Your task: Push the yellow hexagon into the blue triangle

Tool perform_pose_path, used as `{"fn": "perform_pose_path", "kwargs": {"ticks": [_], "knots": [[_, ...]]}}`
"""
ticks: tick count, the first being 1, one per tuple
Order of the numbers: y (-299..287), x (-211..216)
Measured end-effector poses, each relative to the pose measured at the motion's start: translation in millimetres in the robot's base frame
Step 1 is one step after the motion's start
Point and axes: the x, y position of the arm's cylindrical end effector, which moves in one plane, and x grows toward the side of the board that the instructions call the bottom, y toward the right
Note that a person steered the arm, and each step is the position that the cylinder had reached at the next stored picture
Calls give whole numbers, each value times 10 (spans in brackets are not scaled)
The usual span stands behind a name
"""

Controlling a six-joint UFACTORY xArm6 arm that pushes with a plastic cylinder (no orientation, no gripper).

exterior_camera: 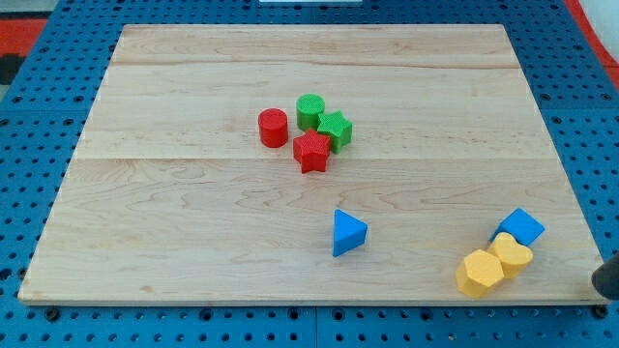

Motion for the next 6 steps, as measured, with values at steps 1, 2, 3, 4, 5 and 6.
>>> {"fn": "perform_pose_path", "kwargs": {"ticks": [1, 2, 3, 4, 5, 6], "knots": [[-410, 23], [-933, 25], [-1474, -68], [-1782, -313], [-1680, -332], [-1304, -359]]}}
